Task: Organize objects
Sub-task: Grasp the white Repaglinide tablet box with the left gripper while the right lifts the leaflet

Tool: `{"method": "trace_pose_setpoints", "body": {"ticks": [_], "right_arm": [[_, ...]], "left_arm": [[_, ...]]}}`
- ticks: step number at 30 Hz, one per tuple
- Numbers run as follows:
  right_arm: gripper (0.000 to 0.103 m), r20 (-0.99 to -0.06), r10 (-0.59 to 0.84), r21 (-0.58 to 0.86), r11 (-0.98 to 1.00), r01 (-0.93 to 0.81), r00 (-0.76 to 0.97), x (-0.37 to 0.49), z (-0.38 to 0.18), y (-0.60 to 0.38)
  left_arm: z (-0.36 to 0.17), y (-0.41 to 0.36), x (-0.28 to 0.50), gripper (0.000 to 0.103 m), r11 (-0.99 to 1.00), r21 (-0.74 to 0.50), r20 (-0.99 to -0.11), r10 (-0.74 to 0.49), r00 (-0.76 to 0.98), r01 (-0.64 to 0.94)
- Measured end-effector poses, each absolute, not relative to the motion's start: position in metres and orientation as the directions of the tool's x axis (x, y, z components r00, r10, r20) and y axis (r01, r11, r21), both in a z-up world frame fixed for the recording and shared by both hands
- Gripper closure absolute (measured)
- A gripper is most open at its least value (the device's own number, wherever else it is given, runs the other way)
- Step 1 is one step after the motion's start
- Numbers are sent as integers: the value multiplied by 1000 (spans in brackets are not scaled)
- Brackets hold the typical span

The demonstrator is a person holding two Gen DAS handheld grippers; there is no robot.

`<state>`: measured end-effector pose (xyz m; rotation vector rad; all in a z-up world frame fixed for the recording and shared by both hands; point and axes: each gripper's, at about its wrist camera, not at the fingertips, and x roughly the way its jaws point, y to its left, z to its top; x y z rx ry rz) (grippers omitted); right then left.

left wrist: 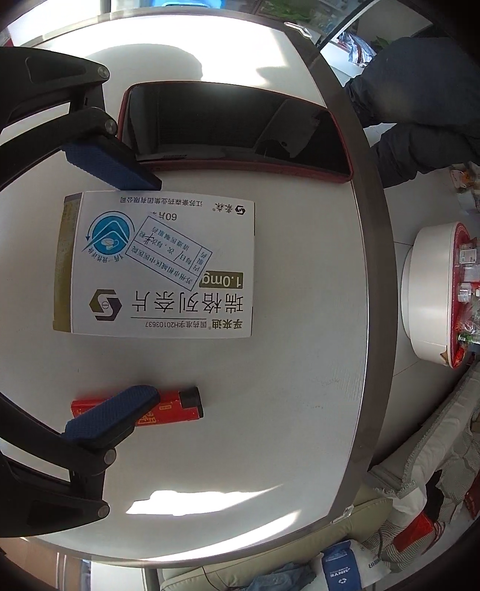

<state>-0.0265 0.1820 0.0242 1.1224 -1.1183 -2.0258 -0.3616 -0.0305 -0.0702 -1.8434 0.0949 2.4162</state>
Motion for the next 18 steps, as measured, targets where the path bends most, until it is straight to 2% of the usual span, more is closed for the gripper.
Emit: {"method": "trace_pose_setpoints", "body": {"ticks": [2,4,5,7,10,14,18], "right_arm": [[24,-394,-776,871,-487,71,-492,-26,23,183],[24,-392,-778,873,-483,67,-491,-25,22,184],[24,-391,-778,874,-481,65,-492,-23,22,183],[24,-389,-777,876,-478,63,-494,-20,22,183],[24,-376,-776,883,-466,57,-507,-13,22,184],[24,-370,-765,887,-460,45,-527,2,23,188],[24,-335,-765,909,-417,27,-550,24,14,191]], "left_arm": [[-70,-26,-360,2,-993,-6,-958,40,-284,-121],[-65,-22,-356,16,-991,-3,-946,46,-322,-134],[-61,-18,-355,27,-989,2,-941,48,-336,-147],[-60,-10,-352,27,-983,59,-938,5,-347,-174],[-59,-4,-341,27,-979,58,-931,18,-364,-197],[-43,-9,-307,27,-983,1,-907,76,-414,-183],[-10,-14,-240,27,-977,-74,-877,159,-454,-199]]}}
